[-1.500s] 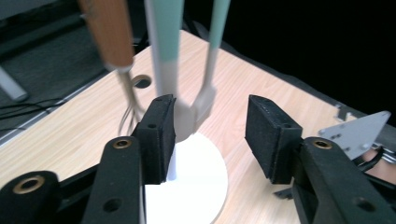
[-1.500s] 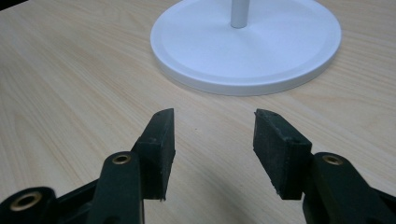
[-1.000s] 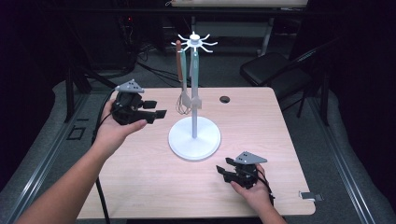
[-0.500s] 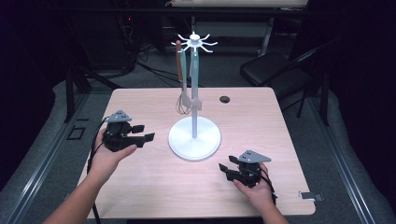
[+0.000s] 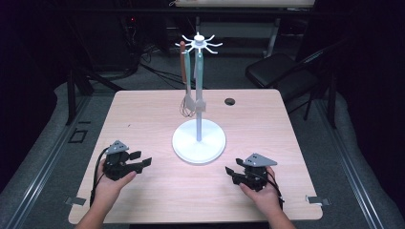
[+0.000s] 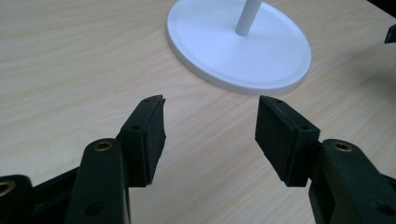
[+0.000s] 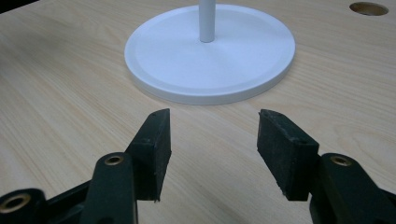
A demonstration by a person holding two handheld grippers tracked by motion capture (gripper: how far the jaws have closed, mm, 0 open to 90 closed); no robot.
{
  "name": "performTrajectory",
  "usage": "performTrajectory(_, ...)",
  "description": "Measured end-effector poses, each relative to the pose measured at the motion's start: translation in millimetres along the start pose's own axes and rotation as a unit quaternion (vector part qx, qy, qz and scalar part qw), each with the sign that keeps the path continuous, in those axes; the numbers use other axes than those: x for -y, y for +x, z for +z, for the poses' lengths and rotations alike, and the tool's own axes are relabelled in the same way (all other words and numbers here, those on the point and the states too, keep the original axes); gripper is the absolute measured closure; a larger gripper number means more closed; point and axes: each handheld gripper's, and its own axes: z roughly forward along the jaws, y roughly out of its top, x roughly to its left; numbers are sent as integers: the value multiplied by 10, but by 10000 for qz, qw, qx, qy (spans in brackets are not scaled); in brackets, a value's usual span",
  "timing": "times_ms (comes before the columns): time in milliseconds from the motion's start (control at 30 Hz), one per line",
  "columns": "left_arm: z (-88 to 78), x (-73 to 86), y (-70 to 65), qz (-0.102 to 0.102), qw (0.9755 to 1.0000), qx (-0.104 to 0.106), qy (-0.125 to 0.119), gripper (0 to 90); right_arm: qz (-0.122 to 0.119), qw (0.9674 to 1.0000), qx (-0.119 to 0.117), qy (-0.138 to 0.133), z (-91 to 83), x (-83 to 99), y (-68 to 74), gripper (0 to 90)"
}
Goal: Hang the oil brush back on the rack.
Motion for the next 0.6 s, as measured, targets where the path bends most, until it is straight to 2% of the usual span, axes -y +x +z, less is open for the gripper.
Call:
performTrajectory(200, 62, 186, 32, 64, 9999, -115, 35, 425, 22, 9999, 56, 133, 18, 30, -40, 445)
performTrajectory(300, 96, 262, 55, -41, 10000, -26, -59, 425, 36, 9999, 69, 123, 24, 37, -45, 444)
performTrajectory(367, 136, 296, 60, -31, 10000, 46, -21, 424, 57, 9999, 68, 122, 33, 45, -50, 444)
performTrajectory(500, 208, 335, 41, 140, 9998, -40, 103, 425, 70, 9998, 125, 126, 50, 71, -67, 445)
performTrajectory(600, 244, 353, 25, 123, 9998, -27, 126, 425, 14, 9997, 146, 187, 54, 75, -72, 445)
